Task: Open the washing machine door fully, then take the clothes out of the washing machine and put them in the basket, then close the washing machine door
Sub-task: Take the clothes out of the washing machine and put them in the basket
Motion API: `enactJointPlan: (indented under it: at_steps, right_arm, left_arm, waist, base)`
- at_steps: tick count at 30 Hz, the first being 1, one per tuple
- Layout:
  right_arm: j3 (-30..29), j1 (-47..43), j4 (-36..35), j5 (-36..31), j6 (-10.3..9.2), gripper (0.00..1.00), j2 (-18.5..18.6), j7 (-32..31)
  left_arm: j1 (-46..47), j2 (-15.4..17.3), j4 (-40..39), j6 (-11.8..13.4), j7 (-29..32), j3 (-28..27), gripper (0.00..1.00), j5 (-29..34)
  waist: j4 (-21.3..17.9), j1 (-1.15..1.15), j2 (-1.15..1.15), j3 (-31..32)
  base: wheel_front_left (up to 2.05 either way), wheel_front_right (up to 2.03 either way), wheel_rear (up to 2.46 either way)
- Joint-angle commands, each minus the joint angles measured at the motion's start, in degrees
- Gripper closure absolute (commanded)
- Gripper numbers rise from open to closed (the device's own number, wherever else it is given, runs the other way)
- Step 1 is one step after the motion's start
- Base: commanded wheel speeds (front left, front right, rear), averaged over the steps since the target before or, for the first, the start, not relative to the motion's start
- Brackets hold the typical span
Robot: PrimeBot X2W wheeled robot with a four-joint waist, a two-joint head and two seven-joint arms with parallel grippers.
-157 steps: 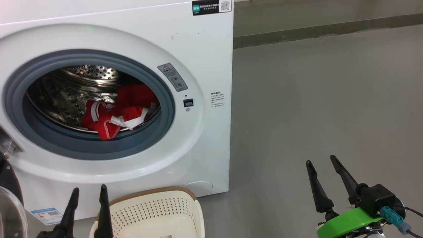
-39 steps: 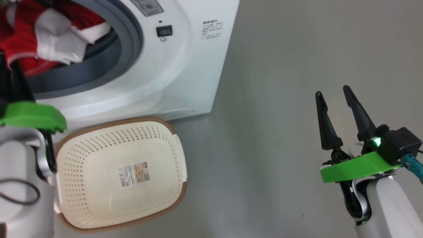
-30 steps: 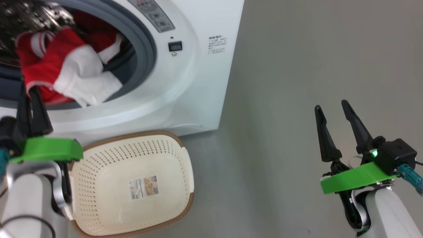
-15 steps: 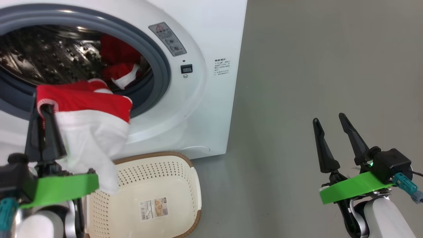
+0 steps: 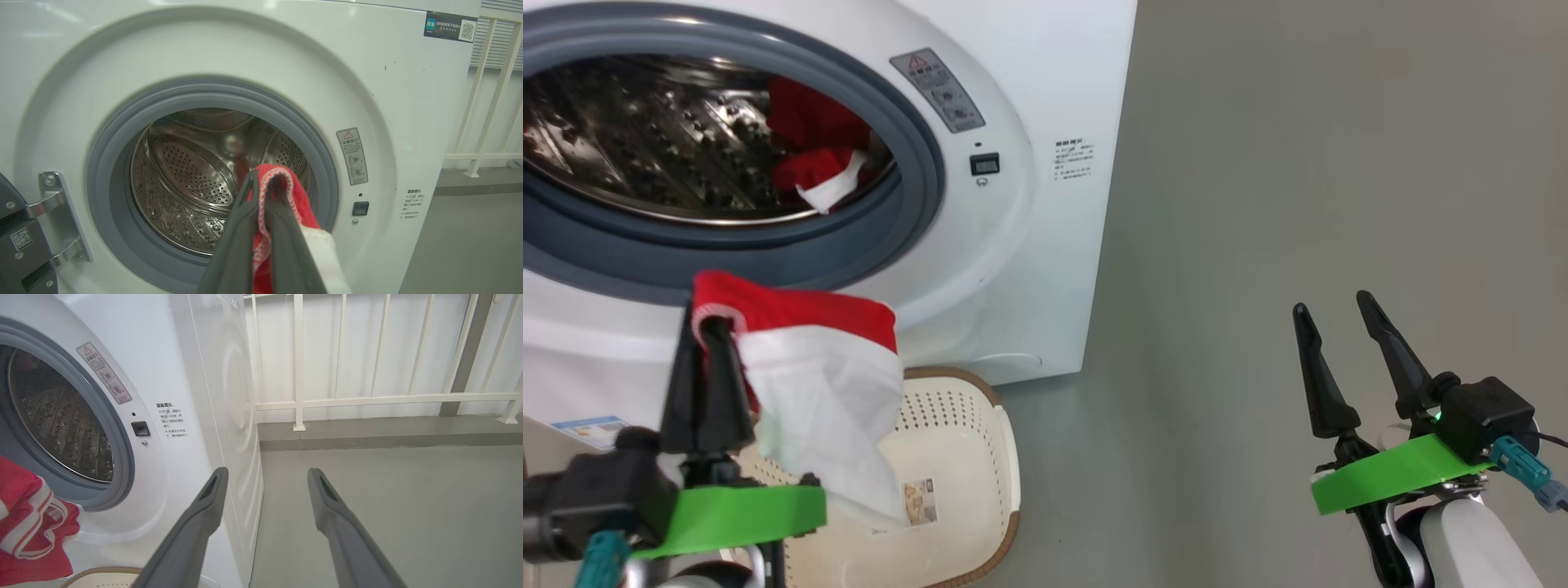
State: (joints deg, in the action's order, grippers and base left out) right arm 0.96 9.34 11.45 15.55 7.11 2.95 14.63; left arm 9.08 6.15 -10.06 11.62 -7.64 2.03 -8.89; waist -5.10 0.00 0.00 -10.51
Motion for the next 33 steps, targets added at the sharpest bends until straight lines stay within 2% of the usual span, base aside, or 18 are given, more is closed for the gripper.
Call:
enactJointPlan:
  at_steps: [1,10,16,23,28,33]
  right_arm:
    - [1.5,0.8,-1.7,-0.1,0.37,0.00,0.0,0.4]
    - [1.7,2.1,-2.1,0.1,0.37,0.00,0.0,0.4]
    - [1.7,3.3,-2.6,0.2,0.37,0.00,0.1,0.4]
    - [2.4,5.0,-3.1,0.5,0.37,0.00,0.0,0.4]
    - [2.8,6.2,-3.3,0.7,0.37,0.00,0.0,0.4]
    - [3.6,7.6,-3.5,1.2,0.37,0.00,0.0,0.4]
  left_arm:
    - [0.1,0.3,0.5,-0.2,-0.1,-1.4,1.00,-1.1]
    - [2.5,-1.6,16.6,-2.2,-1.8,-0.4,1.00,-6.7]
    - [8.7,-2.3,32.3,-5.4,-4.3,-0.3,1.00,-11.2]
    - [17.8,-2.5,52.2,-7.4,-5.7,-0.3,1.00,-13.0]
    - [24.5,-2.6,64.2,-8.6,-4.2,-0.7,1.00,-14.9]
    - [29.4,-1.2,74.1,-9.3,-1.0,-0.8,1.00,-15.7]
  waist:
    - [-0.3,0.00,0.00,-1.4]
    - [-1.5,0.00,0.00,-5.3]
    - [-2.4,0.00,0.00,-8.6]
    - [-3.5,0.00,0.00,-12.8]
    - [-4.1,0.00,0.00,-15.8]
    - [-5.4,0.00,0.00,-18.0]
  base:
    - [0.00,0.00,0.00]
    - [0.00,0.00,0.00]
    - [0.00,0.00,0.00]
    - [0.00,0.00,0.00]
    - [0.00,0.00,0.00]
    - [0.00,0.00,0.00]
